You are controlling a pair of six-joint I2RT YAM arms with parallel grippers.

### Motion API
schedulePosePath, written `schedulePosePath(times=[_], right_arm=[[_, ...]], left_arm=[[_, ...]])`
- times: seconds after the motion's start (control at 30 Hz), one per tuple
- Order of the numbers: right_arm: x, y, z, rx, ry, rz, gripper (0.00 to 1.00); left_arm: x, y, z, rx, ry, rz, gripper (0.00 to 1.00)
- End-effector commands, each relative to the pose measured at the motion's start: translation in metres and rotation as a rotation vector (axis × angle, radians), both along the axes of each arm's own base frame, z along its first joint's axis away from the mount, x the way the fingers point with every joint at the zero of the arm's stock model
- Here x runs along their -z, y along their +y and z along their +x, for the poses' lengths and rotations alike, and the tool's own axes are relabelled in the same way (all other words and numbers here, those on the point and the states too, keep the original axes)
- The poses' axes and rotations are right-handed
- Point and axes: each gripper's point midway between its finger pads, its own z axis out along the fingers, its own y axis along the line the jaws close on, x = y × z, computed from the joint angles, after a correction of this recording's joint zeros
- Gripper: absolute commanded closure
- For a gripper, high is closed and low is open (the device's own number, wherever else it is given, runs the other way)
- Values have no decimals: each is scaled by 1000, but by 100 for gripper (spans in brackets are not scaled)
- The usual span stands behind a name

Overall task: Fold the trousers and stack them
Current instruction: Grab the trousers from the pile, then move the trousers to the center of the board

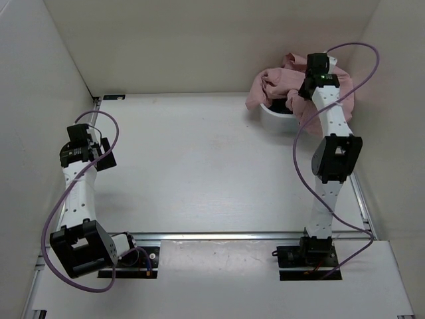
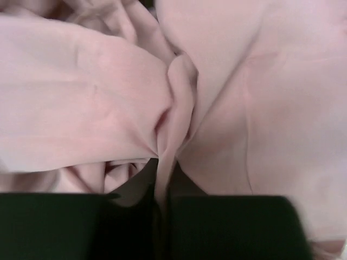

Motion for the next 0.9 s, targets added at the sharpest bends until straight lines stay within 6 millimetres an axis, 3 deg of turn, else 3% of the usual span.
schedulePosePath(times=[0.0,0.03,0.1,0.2,0.27,0.3,0.43,0.5,0.6,0.73,0.8,0.87], right_arm=[[-133,12,-24,-32,-294,38,99],[-170,15,-40,-49,-367,51,100],[-198,23,-57,-94,-426,79,100],[-301,66,-108,-286,-639,192,100],[-352,90,-138,-396,-755,296,100],[-401,120,-173,-574,-885,366,100],[-473,185,-257,-898,-1109,528,100],[-487,209,-281,-978,-1135,590,100],[-506,230,-305,-1068,-1165,720,100],[-489,265,-291,-1124,-1068,835,100],[-456,283,-263,-1089,-942,864,100],[-400,296,-223,-992,-739,879,100]], left_arm=[[0,1,4,1,-11,3,0],[4,0,2,1,0,0,0],[8,-1,0,1,11,-4,0],[13,-2,1,7,15,-13,0],[11,0,6,7,6,-10,0],[10,1,8,7,6,-10,0],[6,1,16,13,-9,-13,0],[4,2,19,13,-11,-12,0],[-1,4,23,13,-22,-8,0],[-4,6,22,4,-28,5,0],[-4,8,21,-3,-25,14,0],[-4,7,19,-3,-26,14,0]])
